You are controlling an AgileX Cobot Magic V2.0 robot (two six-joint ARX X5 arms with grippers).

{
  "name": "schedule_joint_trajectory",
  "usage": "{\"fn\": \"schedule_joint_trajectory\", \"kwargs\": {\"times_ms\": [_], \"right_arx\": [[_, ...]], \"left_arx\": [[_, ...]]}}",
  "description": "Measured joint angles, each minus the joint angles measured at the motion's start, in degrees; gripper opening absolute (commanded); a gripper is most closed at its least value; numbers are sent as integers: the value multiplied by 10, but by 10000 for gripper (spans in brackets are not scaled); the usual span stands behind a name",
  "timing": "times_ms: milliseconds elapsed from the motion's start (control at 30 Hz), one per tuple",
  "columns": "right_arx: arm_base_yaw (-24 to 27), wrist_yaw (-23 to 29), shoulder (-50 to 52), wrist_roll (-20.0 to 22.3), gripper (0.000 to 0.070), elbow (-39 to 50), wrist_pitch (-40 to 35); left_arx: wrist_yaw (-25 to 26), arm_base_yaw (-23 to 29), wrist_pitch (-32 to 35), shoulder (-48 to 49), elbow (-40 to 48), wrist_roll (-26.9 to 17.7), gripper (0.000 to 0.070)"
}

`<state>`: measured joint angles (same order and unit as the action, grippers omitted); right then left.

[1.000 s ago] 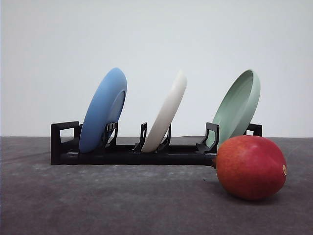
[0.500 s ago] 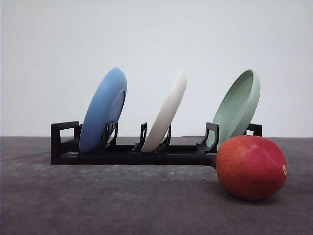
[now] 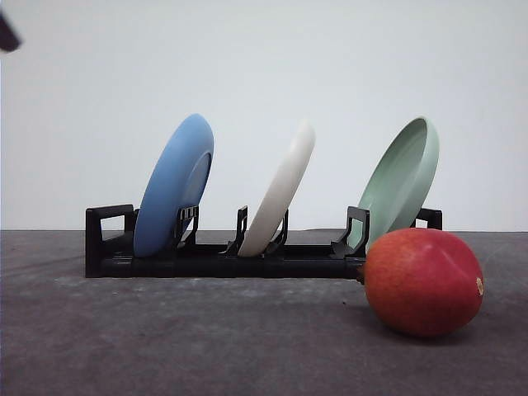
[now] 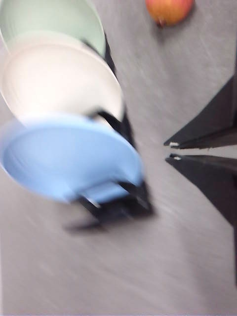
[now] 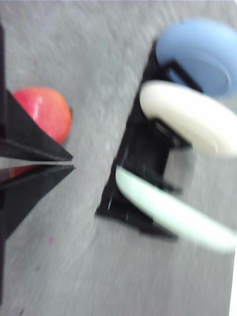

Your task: Place pomegranate in white plate

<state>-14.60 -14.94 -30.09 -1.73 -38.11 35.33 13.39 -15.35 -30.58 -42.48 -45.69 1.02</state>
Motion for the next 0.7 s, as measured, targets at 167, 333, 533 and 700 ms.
{"fn": "schedule_joint_trajectory", "kwargs": {"times_ms": [167,333,533,700], "right_arx": [[-19,-8,0,1,6,0,0],[-20,-24,0,4,184,0,0],[-20,-25,0,4,422,0,0],[-20,-29,0,4,422,0,0]], "left_arx": [[0,-40,56,-14,0,-46,0],[0,-60,59,-22,0,-87,111],[0,-73,60,-22,-2,-95,390],[0,-96,71,-23,-3,-96,389]]}}
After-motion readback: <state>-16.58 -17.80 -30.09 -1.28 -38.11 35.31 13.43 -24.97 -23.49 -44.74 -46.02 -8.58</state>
